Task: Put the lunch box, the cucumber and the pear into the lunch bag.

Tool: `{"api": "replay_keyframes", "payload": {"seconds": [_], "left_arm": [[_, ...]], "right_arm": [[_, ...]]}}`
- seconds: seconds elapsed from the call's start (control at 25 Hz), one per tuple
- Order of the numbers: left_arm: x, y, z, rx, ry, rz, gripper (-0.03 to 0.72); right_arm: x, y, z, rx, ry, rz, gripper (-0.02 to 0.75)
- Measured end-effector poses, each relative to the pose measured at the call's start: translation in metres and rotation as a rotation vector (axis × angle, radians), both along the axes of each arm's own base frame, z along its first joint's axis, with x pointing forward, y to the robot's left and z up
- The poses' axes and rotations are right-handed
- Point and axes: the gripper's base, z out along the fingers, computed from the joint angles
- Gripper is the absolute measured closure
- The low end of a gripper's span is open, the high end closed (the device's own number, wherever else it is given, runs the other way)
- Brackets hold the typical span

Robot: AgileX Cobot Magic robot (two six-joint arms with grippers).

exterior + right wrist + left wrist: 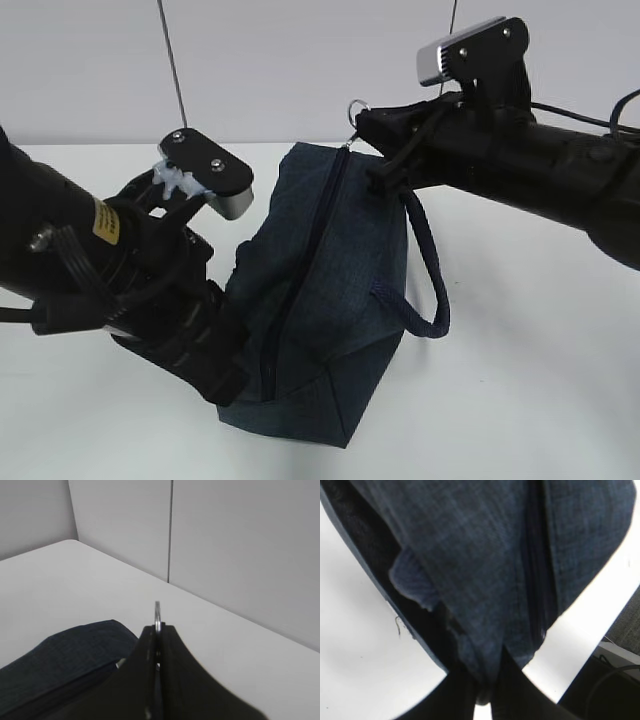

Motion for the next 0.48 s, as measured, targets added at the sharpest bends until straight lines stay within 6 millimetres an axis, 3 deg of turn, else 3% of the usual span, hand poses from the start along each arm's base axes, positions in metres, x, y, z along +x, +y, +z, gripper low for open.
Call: {"api": "replay_keyframes", "payload": {"seconds": [0.48], "left_arm": [[0.000,0.000,0.000,0.001,0.001,0.000,0.685]], "right_arm": [[0.015,-0.016,0.002,0.107,0.122,0.090,0.738]]}}
